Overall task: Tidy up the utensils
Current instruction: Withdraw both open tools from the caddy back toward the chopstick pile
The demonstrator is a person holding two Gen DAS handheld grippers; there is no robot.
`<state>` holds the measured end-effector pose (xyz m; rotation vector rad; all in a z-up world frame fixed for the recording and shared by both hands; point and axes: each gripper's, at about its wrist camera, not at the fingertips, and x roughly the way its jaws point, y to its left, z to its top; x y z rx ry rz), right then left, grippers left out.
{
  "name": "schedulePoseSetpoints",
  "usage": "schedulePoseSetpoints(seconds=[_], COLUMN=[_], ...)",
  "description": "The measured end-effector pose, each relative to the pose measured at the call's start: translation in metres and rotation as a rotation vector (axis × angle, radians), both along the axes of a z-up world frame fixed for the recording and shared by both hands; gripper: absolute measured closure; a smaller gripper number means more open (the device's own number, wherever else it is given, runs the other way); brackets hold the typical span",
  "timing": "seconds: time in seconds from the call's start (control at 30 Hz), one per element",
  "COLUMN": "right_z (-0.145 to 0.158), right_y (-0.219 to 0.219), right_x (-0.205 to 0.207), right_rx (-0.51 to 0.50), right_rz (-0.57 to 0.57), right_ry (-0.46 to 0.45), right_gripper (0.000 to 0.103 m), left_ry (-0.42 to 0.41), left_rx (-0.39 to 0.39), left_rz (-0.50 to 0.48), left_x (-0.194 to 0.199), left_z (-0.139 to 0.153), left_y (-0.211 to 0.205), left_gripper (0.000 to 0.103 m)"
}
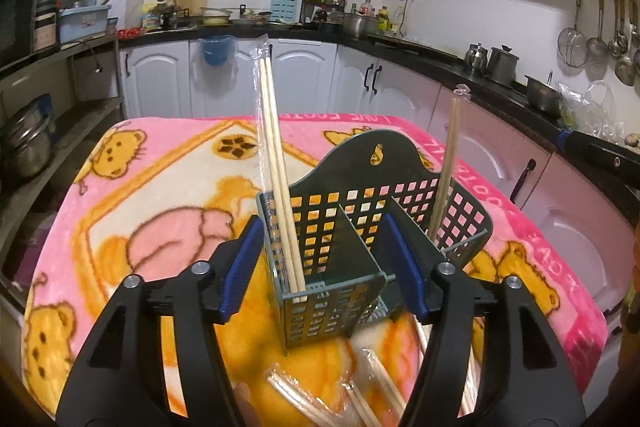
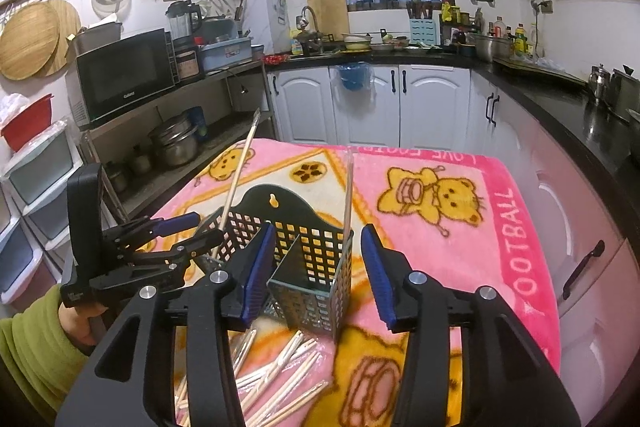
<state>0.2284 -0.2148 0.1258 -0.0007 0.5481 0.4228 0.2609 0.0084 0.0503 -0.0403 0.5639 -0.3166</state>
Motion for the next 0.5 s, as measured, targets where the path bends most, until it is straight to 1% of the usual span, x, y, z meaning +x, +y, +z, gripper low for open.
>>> schedulePoseSetpoints(seconds=[0.3, 0.37, 0.43, 0.47, 0.5], right_z=[-0.013, -0.015, -0.015, -0.016, -0.017], right_y=[-0.002, -0.001, 0.001, 0.003, 0.003], right_x=[-0.020, -0.023, -0.025, -0.027, -0.029], right_rx=[0.001, 0.003, 0.004, 0.002, 0.001], right_rz=[0.006, 0.012, 0.021, 0.025, 0.027], right_ry=[0.014, 0.018, 0.021, 0.022, 0.023], right_gripper=[0.060, 0.060, 0.060, 0.060, 0.060], left_ry=[0.005, 0.008, 0.016, 0.017, 0.018], left_rx=[-0.008, -0.005, -0.002, 0.001, 0.005], left_rz=[0.008, 0.022, 0.027, 0.032, 0.033], left_x=[-0.011, -0.013, -0.015, -0.016, -0.017], left_z=[-0.003, -0.003, -0.004, -0.005, -0.005], left_y=[0.009, 0.012, 0.014, 0.015, 0.016], left_gripper=[0.048, 0.051, 0.084, 0.087, 0.088])
